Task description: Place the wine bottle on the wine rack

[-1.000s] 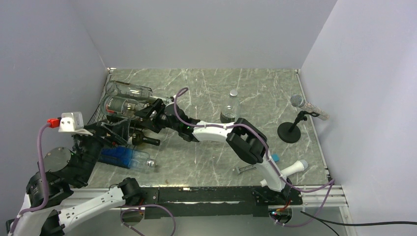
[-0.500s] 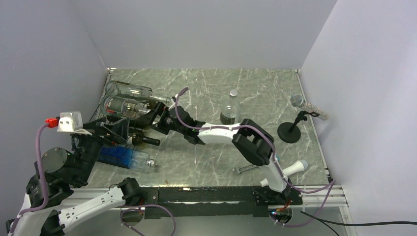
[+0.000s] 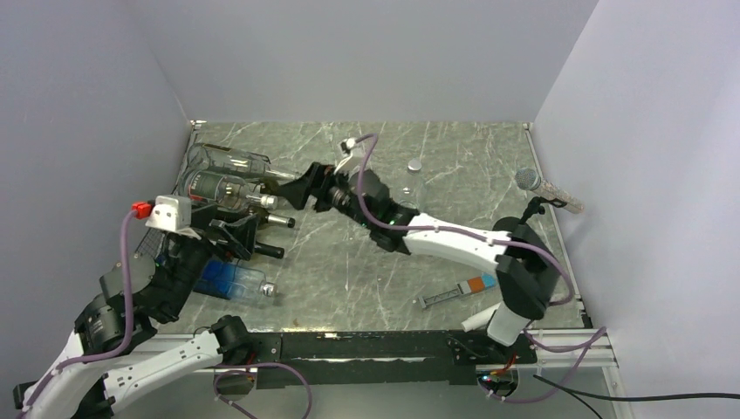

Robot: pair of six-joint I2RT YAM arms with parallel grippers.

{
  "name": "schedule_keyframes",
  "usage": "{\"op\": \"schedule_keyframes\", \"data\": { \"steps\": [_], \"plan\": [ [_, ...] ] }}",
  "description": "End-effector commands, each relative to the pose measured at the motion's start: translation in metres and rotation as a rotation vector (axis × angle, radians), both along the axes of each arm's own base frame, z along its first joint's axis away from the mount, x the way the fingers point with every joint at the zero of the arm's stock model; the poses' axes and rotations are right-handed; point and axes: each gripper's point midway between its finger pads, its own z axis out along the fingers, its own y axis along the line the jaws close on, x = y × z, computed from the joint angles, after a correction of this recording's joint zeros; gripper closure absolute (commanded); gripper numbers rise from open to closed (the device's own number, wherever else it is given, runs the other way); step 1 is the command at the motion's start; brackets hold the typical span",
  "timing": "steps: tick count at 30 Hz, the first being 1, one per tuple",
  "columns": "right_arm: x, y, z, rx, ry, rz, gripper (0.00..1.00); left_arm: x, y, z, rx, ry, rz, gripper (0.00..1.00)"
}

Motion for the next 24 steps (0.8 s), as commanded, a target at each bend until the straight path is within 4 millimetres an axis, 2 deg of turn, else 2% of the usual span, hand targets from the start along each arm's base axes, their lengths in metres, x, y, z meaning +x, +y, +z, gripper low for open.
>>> {"op": "schedule_keyframes", "data": {
  "steps": [1, 2, 5, 8, 12, 14, 15, 18, 21, 24],
  "plan": [
    [0.033, -0.059, 0.046, -0.193, -0.23, -0.133, 0.05, 0.005, -0.021, 0.0, 0.007, 0.002, -0.052, 0.03],
    [0.041, -0.077, 0.056, -0.218, -0.265, -0.169, 0.01, 0.005, -0.026, -0.001, 0.016, 0.005, -0.07, 0.03],
    [0.05, -0.127, 0.081, -0.26, -0.362, -0.256, 0.0, 0.004, -0.036, -0.007, 0.015, 0.023, -0.11, 0.03],
    [0.057, -0.177, 0.101, -0.327, -0.388, -0.332, 0.0, 0.002, -0.04, -0.015, -0.001, 0.026, -0.129, 0.03],
    [0.065, -0.23, 0.114, -0.489, -0.386, -0.407, 0.0, 0.002, -0.044, -0.027, -0.027, 0.031, -0.138, 0.03],
    [0.068, -0.246, 0.113, -0.595, -0.383, -0.399, 0.0, 0.003, -0.046, -0.03, -0.033, 0.034, -0.141, 0.03],
    [0.07, -0.253, 0.103, -0.671, -0.369, -0.38, 0.0, 0.003, -0.046, -0.031, -0.034, 0.035, -0.14, 0.03],
    [0.08, -0.268, 0.091, -0.801, -0.348, -0.364, 0.0, 0.005, -0.045, -0.034, -0.027, 0.039, -0.125, 0.03],
    [0.088, -0.274, 0.073, -0.905, -0.299, -0.332, 0.0, 0.006, -0.045, -0.034, -0.02, 0.042, -0.117, 0.03],
    [0.096, -0.27, 0.05, -0.984, -0.28, -0.262, 0.0, 0.008, -0.044, -0.035, -0.022, 0.05, -0.104, 0.03]
  ]
}}
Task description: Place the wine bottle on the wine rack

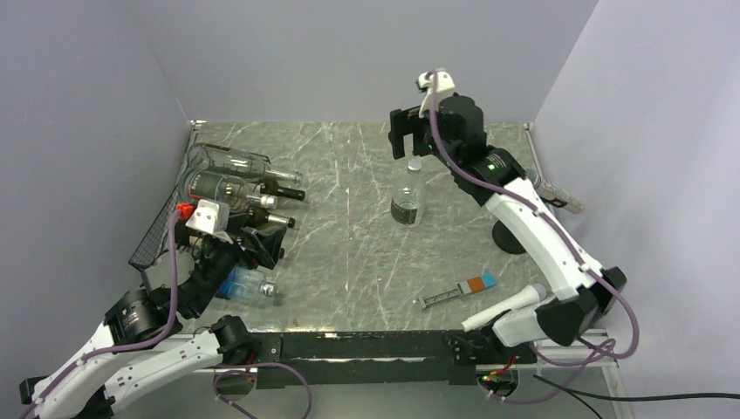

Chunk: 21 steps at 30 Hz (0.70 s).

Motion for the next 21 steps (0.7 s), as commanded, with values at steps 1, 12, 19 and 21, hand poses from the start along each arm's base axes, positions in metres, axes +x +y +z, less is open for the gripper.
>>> {"op": "schedule_keyframes", "data": {
  "steps": [1, 12, 19, 21],
  "plan": [
    [0.003, -0.007, -0.055, -0.226, 0.145, 0.058, 0.0, 0.002, 0.0, 0.013, -0.063, -0.014, 0.02, 0.03],
    [0.027, -0.003, -0.133, -0.281, 0.356, 0.104, 0.0, 0.002, 0.016, 0.014, -0.105, 0.001, 0.088, 0.03],
    [0.026, -0.008, -0.147, -0.264, 0.427, 0.133, 0.04, -0.001, 0.031, 0.014, -0.111, -0.008, 0.124, 0.03],
    [0.027, -0.012, -0.151, -0.264, 0.437, 0.108, 0.04, -0.002, 0.033, 0.014, -0.117, -0.015, 0.124, 0.03]
  ]
}}
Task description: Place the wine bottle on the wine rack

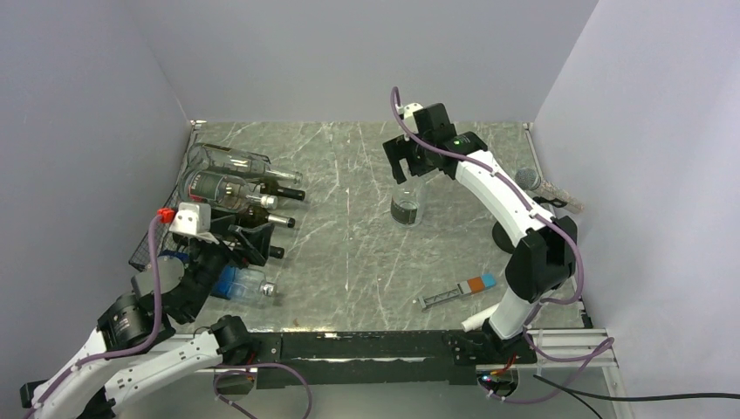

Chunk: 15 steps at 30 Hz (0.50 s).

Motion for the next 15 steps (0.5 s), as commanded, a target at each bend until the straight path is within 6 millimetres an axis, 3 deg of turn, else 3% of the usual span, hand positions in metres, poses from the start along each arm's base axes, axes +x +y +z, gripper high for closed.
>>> {"op": "schedule_keyframes", "data": {
  "steps": [1, 7, 15],
  "plan": [
    [0.002, 0.0, 0.016, 0.024, -0.028, -0.002, 0.04, -0.004, 0.013, 0.013, -0.052, -0.029, 0.028, 0.03],
    [-0.003, -0.007, 0.004, 0.004, 0.012, -0.029, 0.09, -0.005, 0.018, 0.013, -0.055, -0.034, 0.037, 0.03],
    [-0.016, -0.008, 0.002, 0.011, 0.05, -0.017, 0.17, -0.004, 0.02, 0.011, -0.052, -0.053, 0.046, 0.03]
  ]
}}
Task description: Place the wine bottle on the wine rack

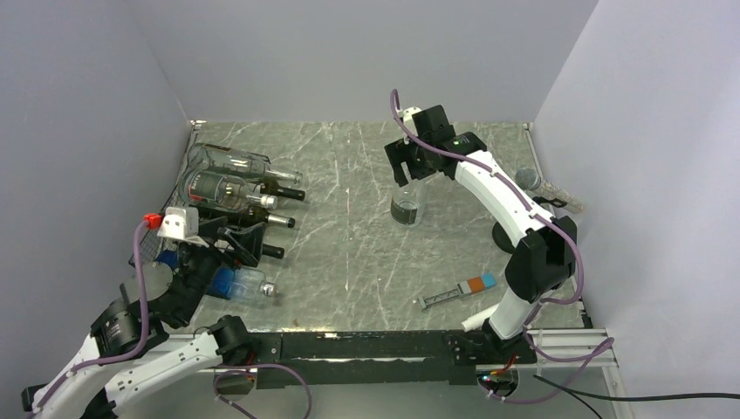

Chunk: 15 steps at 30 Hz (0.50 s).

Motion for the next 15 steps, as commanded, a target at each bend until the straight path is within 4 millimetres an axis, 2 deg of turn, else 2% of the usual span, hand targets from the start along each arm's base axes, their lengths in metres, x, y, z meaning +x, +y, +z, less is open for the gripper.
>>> {"op": "schedule_keyframes", "data": {
  "steps": [1, 8, 15],
  "plan": [
    [-0.0099, -0.0043, 0.0061, 0.014, 0.011, -0.008, 0.18, 0.0005, 0.0044, 0.0075, -0.023, -0.036, 0.015, 0.03],
    [-0.0141, -0.0029, 0.0006, 0.021, 0.028, 0.004, 0.33, 0.0023, -0.0003, 0.0062, -0.001, -0.03, 0.006, 0.03],
    [-0.0054, 0.0007, 0.0034, 0.022, 0.015, 0.004, 0.39, 0.001, -0.0011, 0.006, -0.007, -0.019, -0.001, 0.03]
  ]
}}
